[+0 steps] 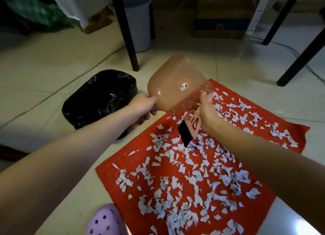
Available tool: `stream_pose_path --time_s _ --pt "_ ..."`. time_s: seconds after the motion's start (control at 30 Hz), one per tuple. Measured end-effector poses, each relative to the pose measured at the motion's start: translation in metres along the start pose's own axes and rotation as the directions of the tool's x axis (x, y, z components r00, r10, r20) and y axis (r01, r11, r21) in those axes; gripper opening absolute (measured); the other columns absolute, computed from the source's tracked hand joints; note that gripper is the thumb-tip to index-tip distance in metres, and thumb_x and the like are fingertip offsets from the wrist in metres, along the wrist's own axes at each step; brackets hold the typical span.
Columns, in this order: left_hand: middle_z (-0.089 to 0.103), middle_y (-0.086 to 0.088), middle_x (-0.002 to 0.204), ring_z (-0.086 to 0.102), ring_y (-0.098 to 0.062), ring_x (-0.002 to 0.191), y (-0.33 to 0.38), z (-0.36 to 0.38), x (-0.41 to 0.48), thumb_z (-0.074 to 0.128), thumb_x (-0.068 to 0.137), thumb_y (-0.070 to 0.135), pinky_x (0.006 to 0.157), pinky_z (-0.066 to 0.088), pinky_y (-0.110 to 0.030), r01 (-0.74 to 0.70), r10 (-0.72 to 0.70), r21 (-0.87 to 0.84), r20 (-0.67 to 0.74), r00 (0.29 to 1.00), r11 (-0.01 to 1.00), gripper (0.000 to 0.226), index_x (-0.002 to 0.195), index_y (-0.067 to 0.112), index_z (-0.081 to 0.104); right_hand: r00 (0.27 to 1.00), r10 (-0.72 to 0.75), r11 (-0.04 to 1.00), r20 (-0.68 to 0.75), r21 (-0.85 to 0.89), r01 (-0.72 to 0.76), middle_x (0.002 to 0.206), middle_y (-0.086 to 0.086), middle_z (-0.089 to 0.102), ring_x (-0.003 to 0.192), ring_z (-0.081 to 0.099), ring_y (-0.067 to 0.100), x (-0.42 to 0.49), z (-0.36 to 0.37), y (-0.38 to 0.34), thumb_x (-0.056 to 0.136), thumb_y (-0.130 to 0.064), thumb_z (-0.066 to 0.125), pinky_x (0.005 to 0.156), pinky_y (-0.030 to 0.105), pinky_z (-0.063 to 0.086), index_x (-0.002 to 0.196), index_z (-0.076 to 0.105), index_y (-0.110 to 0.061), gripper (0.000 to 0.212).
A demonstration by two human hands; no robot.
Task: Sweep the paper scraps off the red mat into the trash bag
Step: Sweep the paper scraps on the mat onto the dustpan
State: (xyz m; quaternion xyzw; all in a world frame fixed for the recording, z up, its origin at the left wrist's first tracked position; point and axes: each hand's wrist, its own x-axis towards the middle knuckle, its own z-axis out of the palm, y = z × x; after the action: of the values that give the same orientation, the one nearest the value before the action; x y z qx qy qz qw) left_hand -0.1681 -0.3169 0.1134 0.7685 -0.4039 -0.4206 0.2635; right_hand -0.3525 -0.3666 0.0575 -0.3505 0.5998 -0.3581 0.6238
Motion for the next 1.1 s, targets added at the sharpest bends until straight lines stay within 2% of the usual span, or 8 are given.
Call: stream_pose_path --time_s 0.13,0.3,0.43,0.5,0.63,0.87,1.0,1.1 --pt "0.051 -0.004 0.055 0.037 -0.012 0.032 -0.002 -0.021 0.007 0.043 0.092 0.023 0.035 0.029 -0.015 0.016 -0.022 -0.087 -0.07 0.997 0.996 0.026 0.077 0.006 0.056 0.996 0.082 0.973 0.045 -0.22 -0.071 0.111 0.013 0.063 0.106 0.057 0.027 -0.015 0.012 0.023 0.098 -0.055 0.01 0.091 0.043 0.046 0.124 0.056 -0.011 0.069" --pt "0.046 -0.001 0.051 0.031 -0.01 0.032 -0.014 -0.031 0.01 0.049 0.091 0.025 0.037 0.027 -0.014 0.127 -0.128 -0.138 0.004 0.992 0.982 0.019 0.078 0.012 0.054 0.975 0.159 0.913 0.157 -0.399 -0.084 0.073 0.009 0.067 0.057 0.06 0.021 -0.03 0.035 0.051 0.097 -0.058 0.009 0.049 0.024 0.044 0.108 0.066 -0.01 0.075" --pt "0.044 0.003 0.041 0.03 -0.009 0.031 -0.028 -0.036 0.012 0.053 0.091 0.027 0.037 0.027 -0.014 0.147 -0.139 -0.109 0.078 0.987 0.983 0.017 0.084 0.012 0.055 0.898 0.166 0.955 0.407 -0.295 -0.043 0.101 0.022 0.069 0.076 0.067 0.029 -0.045 0.063 0.075 0.096 -0.035 0.051 0.08 0.044 0.054 0.119 0.058 -0.008 0.036" --pt "0.044 0.003 0.04 0.03 -0.009 0.03 -0.031 -0.037 0.012 0.053 0.092 0.027 0.037 0.027 -0.014 0.148 -0.14 -0.072 0.104 0.985 0.986 0.018 0.081 0.012 0.054 0.862 0.121 0.957 0.493 -0.287 0.03 0.088 0.016 0.07 0.066 0.067 0.02 -0.056 0.079 0.09 0.09 -0.012 0.062 0.074 0.041 0.057 0.117 0.057 -0.006 0.029" --pt "0.044 0.0 0.047 0.03 -0.01 0.031 -0.035 -0.038 0.009 0.051 0.092 0.023 0.038 0.028 -0.013 0.138 -0.133 -0.028 0.135 0.982 0.99 0.019 0.076 0.012 0.05 0.792 0.026 0.919 0.61 -0.327 0.222 0.081 0.007 0.068 0.076 0.069 0.025 -0.082 0.112 0.12 0.089 -0.002 0.057 0.073 0.042 0.057 0.095 0.063 -0.024 0.023" --pt "0.044 0.0 0.052 0.032 -0.011 0.037 -0.04 -0.035 0.007 0.049 0.094 0.027 0.043 0.029 -0.018 0.133 -0.122 -0.063 0.145 0.982 0.989 0.024 0.075 0.014 0.052 0.75 0.012 0.786 0.661 -0.469 0.402 0.094 0.011 0.071 0.082 0.069 0.021 -0.092 0.136 0.154 0.089 -0.01 0.053 0.074 0.035 0.057 0.115 0.063 -0.01 0.028" --pt "0.044 0.0 0.05 0.033 -0.011 0.036 -0.041 -0.033 0.006 0.049 0.094 0.026 0.044 0.029 -0.018 0.117 -0.104 -0.074 0.152 0.983 0.99 0.025 0.072 0.014 0.05 0.815 -0.022 0.729 0.579 -0.548 0.41 0.101 0.006 0.069 0.085 0.068 0.016 -0.087 0.111 0.141 0.091 -0.012 0.05 0.077 0.035 0.058 0.126 0.056 -0.017 0.035" --pt "0.045 0.0 0.052 0.033 -0.011 0.038 -0.041 -0.031 0.005 0.049 0.095 0.026 0.045 0.03 -0.02 0.111 -0.098 -0.083 0.148 0.984 0.99 0.024 0.074 0.014 0.05 0.858 -0.098 0.72 0.504 -0.56 0.411 0.094 0.004 0.068 0.061 0.066 0.005 -0.088 0.08 0.122 0.094 -0.011 0.048 0.054 0.02 0.053 0.124 0.053 -0.02 0.032"
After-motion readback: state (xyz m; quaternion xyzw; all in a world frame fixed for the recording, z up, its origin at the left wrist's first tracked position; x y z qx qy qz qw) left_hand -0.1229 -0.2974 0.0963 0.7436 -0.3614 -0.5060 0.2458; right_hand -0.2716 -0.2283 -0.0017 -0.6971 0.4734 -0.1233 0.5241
